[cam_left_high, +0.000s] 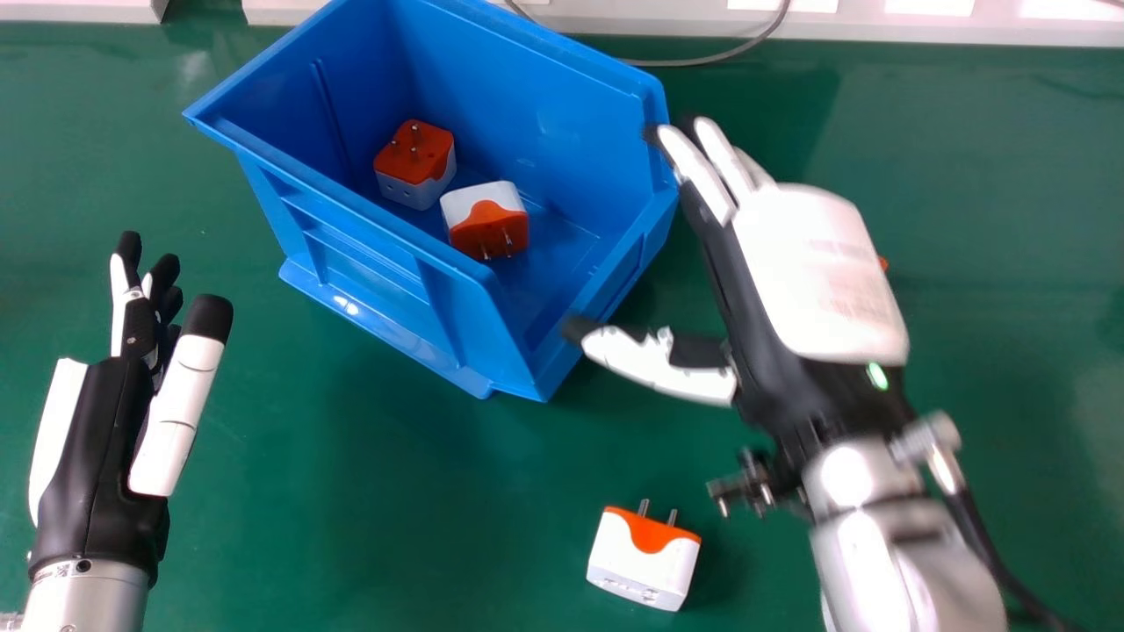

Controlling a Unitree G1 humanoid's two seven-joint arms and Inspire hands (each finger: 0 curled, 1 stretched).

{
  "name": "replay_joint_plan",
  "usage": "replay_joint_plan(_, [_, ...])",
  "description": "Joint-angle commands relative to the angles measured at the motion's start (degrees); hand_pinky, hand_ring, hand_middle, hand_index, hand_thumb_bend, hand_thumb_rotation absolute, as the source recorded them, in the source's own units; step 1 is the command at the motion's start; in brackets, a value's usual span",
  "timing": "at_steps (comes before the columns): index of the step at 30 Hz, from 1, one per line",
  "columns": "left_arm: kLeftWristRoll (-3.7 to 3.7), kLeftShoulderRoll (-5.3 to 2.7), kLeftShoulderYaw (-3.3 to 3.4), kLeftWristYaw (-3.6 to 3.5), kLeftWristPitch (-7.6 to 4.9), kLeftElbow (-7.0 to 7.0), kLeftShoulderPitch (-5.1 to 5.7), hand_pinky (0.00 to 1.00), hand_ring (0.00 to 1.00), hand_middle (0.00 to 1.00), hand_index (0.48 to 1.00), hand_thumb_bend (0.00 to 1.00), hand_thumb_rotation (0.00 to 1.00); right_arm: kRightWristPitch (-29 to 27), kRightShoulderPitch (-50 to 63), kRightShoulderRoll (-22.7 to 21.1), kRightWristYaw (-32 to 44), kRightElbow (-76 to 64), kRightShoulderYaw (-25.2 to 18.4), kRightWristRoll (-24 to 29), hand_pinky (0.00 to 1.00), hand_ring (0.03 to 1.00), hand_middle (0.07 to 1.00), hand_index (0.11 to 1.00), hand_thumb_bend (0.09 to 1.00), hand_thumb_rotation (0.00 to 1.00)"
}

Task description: Pick all objects and put in blue box

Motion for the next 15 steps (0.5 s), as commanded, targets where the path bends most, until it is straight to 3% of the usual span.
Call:
replay_joint_plan(1, [-0.33,0.53,0.57,-0.13,-0.98,-0.64,0.46,1.00,1.00,1.00,1.000,0.83,0.95,-1.5,3.8,-0.6,-1.2,-2.9,0.0,-2.2,0.81,0.892,0.935,0.898,0.486,0.60])
replay_joint_plan(7, [0.04,0.49,0.57,0.07,-0.84,-1.44,1.11,1.00,1.00,1.00,1.000,0.84,0.95,-3.6,11.2,-1.8,-1.1,-3.5,0.7,-4.5,0.82,0.901,0.942,0.898,0.497,0.66])
replay_joint_plan(12, [0.02,0.75,0.83,0.03,-1.65,0.30,0.52,1.00,1.00,1.00,1.000,0.84,0.95,-5.1,18.2,-3.4,0.9,-6.3,1.9,-6.1,0.83,0.902,0.942,0.901,0.511,0.67])
replay_joint_plan(15, [0.13,0.75,0.87,0.08,-1.64,0.34,0.49,1.00,1.00,1.00,1.000,0.84,0.96,-5.9,20.4,-3.8,2.0,-6.3,2.0,-6.6,0.84,0.912,0.949,0.916,0.513,0.68])
